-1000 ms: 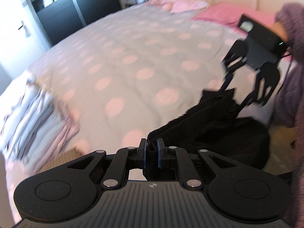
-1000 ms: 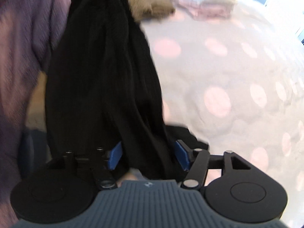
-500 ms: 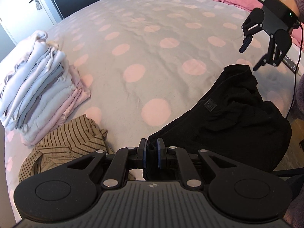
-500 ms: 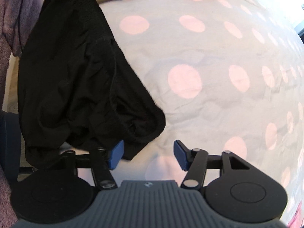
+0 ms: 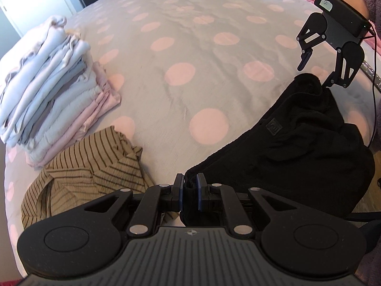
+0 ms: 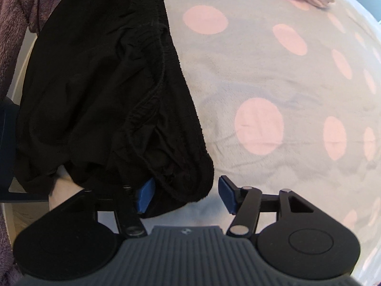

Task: Fold clothes

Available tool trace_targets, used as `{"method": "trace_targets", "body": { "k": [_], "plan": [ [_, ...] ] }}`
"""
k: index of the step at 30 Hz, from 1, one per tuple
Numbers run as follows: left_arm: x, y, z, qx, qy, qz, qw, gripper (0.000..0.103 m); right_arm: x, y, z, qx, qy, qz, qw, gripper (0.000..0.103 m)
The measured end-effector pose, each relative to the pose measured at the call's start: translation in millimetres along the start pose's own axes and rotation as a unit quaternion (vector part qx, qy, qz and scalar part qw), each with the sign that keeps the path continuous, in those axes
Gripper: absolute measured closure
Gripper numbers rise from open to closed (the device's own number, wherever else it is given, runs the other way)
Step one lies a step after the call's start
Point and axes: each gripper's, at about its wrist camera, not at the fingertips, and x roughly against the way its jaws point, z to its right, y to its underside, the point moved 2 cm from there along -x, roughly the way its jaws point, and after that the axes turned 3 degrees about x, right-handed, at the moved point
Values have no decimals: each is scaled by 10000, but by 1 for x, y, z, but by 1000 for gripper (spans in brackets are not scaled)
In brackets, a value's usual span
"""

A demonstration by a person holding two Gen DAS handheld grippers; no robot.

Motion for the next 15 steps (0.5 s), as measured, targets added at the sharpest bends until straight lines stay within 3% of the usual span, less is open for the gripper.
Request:
{"method": "trace_targets", "body": {
  "k": [2,4,5,7,8,13,15],
  "plan": [
    [-4,2,-4,50,-5,-45,10000,94,-6,5,8,-94,-163,-37,9998,39],
    [-7,5,-8,98,-13,-86,9999,94,-2,41,27,-212,-288,-52,9993,41],
    [-9,7,-10,123,-17,-107,9999,94,-9,29,29,-296,-355,-51,9989,41],
    [-12,10,-14,162,-21,-147,9998,94,-16,10,31,-484,-536,-25,9974,53],
    [-13,12,-15,177,-21,-166,9997,94,-19,3,32,-573,-617,-12,9964,55],
    [-18,16,-21,263,-33,-179,9995,94,-9,26,38,-884,-745,95,9933,84],
    [-19,16,-23,289,-56,-179,9994,94,-2,36,36,-1015,-745,217,9918,90]
  ]
}}
